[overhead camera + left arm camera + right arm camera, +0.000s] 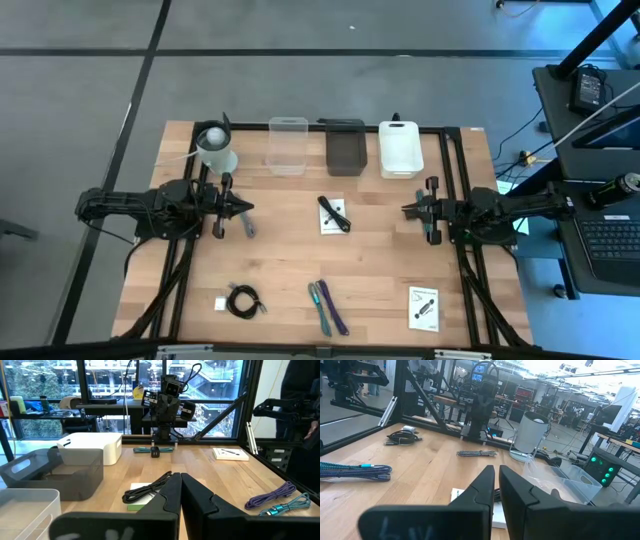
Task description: Pick and place items into bin
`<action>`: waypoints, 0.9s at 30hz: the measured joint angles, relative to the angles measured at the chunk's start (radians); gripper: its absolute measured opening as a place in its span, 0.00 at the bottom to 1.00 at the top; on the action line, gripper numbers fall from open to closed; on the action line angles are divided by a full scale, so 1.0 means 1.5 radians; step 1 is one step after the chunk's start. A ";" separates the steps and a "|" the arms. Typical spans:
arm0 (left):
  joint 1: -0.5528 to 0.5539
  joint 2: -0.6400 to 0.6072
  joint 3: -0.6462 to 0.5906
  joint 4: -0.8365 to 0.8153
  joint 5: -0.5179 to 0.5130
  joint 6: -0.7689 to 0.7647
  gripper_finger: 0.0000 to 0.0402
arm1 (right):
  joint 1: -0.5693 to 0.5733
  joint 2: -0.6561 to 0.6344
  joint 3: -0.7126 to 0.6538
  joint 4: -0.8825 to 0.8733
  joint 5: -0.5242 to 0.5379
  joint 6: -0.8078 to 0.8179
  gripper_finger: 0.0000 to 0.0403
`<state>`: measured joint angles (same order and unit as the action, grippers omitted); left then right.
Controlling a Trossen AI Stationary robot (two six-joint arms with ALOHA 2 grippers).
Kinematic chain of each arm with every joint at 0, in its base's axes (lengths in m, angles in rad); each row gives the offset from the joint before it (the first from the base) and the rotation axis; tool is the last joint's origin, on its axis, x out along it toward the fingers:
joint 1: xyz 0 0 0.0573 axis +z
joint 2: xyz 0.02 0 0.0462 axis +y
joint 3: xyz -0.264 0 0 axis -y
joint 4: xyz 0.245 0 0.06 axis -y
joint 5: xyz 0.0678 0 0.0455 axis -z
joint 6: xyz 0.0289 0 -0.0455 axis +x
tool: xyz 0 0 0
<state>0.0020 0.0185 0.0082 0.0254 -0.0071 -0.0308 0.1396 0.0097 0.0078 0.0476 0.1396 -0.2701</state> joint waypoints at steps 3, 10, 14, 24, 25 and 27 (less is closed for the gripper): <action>0.000 0.000 0.000 0.000 0.000 0.000 0.01 | 0.000 0.000 0.000 0.000 0.000 0.000 0.08; 0.000 0.000 0.000 0.000 0.000 0.000 0.01 | 0.000 0.000 0.000 0.000 -0.001 0.086 0.08; 0.000 0.000 0.000 0.000 0.000 0.000 0.01 | 0.000 0.000 0.000 0.000 -0.001 0.160 0.08; 0.000 0.000 0.000 0.000 0.000 0.000 0.01 | 0.000 0.000 0.000 0.004 0.004 0.215 0.08; 0.000 0.000 0.000 0.000 0.000 0.000 0.01 | 0.000 0.000 0.000 0.004 0.011 0.219 0.07; 0.000 0.000 0.000 0.000 0.000 0.000 0.01 | 0.000 0.000 0.000 0.005 0.024 0.249 0.05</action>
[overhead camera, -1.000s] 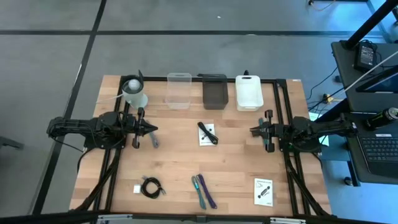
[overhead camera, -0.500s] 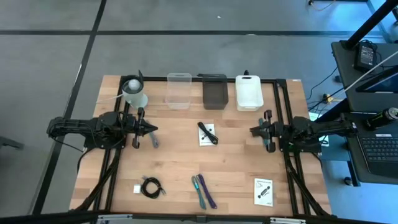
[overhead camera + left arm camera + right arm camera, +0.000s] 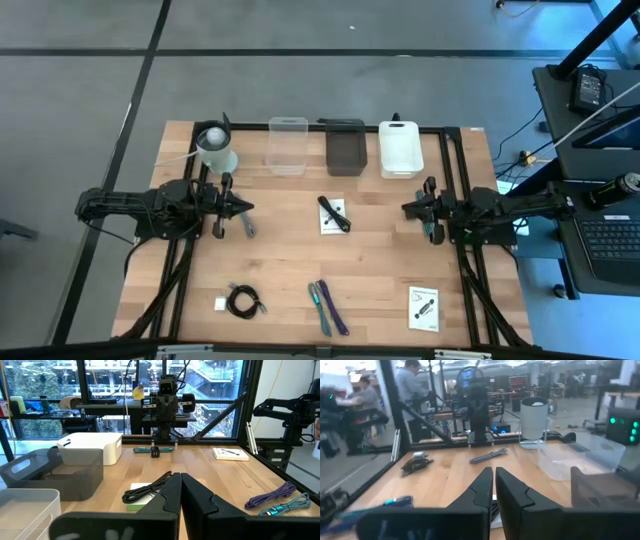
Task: Pick and place items into bin
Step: Put the top light blue charger cable into the white bin
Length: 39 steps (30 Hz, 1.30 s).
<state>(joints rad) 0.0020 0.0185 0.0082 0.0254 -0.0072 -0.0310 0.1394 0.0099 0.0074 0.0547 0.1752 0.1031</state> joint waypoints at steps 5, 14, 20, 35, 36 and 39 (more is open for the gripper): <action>0.000 0.000 0.000 0.000 0.000 0.000 0.01 | 0.000 0.005 0.026 0.011 0.068 0.031 0.01; 0.000 0.000 0.000 0.000 0.000 0.000 0.01 | 0.000 0.135 0.279 -0.116 0.228 -0.106 0.00; 0.000 0.000 0.000 0.000 0.000 0.000 0.01 | -0.002 0.306 0.459 -0.305 0.273 -0.083 0.00; 0.000 0.000 0.000 0.000 0.000 0.000 0.01 | -0.138 0.619 0.745 -0.959 0.106 0.317 0.01; 0.000 0.000 0.000 0.000 0.000 0.000 0.01 | -0.144 0.624 0.745 -0.980 0.101 0.342 0.01; 0.000 0.000 0.000 0.000 0.000 0.000 0.01 | -0.159 0.630 0.735 -1.004 0.079 0.408 0.01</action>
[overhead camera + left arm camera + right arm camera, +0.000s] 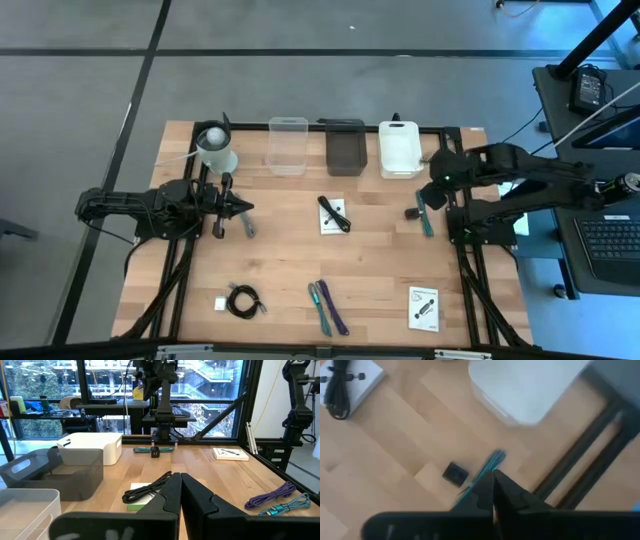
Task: Pick and place items into bin
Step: Put the top light blue charger cable into the white bin
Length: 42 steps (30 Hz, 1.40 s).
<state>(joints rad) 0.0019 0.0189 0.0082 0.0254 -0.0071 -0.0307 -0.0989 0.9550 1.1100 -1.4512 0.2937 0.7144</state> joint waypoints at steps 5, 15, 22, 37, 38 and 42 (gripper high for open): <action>0.000 0.000 0.000 0.000 0.000 0.000 0.01 | -0.011 0.000 -0.035 0.001 -0.018 0.096 0.02; 0.000 0.000 0.000 0.000 0.000 0.000 0.01 | -0.086 0.016 -0.144 0.105 -0.045 0.205 0.07; 0.000 0.000 0.000 0.000 0.000 0.000 0.01 | -0.144 0.048 -0.249 0.171 -0.069 0.227 0.19; 0.000 0.000 0.000 0.000 0.000 0.000 0.01 | -0.152 0.102 -0.405 0.388 -0.069 0.216 0.36; 0.000 0.000 0.000 0.000 0.000 0.000 0.01 | -0.152 0.107 -0.412 0.393 -0.069 0.216 0.37; 0.000 0.000 0.000 0.000 0.000 0.000 0.01 | -0.152 0.125 -0.441 0.434 -0.067 0.216 0.38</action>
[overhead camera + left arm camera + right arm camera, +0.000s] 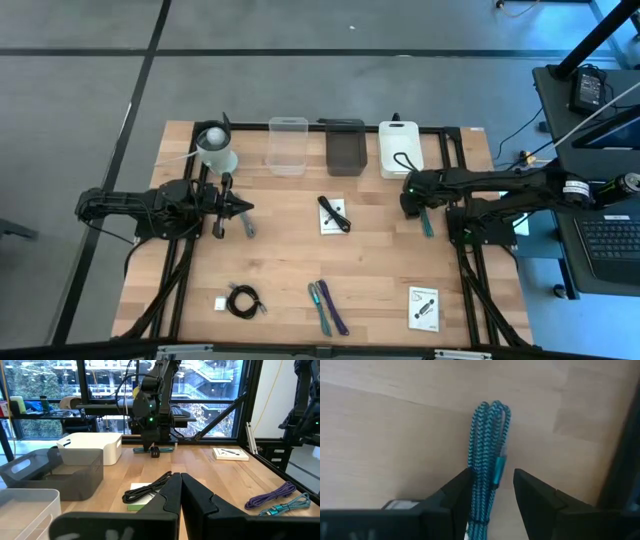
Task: Pick and place items into bin
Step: Put the top light blue charger cable into the white bin
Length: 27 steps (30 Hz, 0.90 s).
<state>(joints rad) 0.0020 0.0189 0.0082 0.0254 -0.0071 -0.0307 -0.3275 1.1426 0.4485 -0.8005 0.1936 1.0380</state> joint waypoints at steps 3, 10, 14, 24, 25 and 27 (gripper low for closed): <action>0.000 0.000 0.000 0.000 0.000 0.000 0.01 | 0.000 0.010 -0.018 0.044 0.000 -0.001 0.38; 0.000 0.000 0.000 0.000 0.000 0.000 0.01 | 0.001 0.013 -0.031 0.058 0.005 -0.002 0.34; 0.000 0.000 0.000 0.000 0.000 0.000 0.01 | 0.001 0.011 -0.032 0.060 0.006 -0.015 0.21; 0.000 0.000 0.000 0.000 0.000 0.000 0.01 | 0.000 0.009 0.013 0.006 0.016 -0.020 0.09; 0.000 0.000 0.000 0.000 0.000 0.000 0.01 | 0.000 0.009 0.024 -0.004 0.016 -0.020 0.10; 0.000 0.000 0.000 0.000 0.000 0.000 0.01 | 0.000 0.006 0.044 -0.047 0.017 -0.020 0.10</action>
<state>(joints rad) 0.0020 0.0185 0.0082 0.0248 -0.0074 -0.0307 -0.3275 1.1517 0.5151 -0.8712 0.2186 1.0083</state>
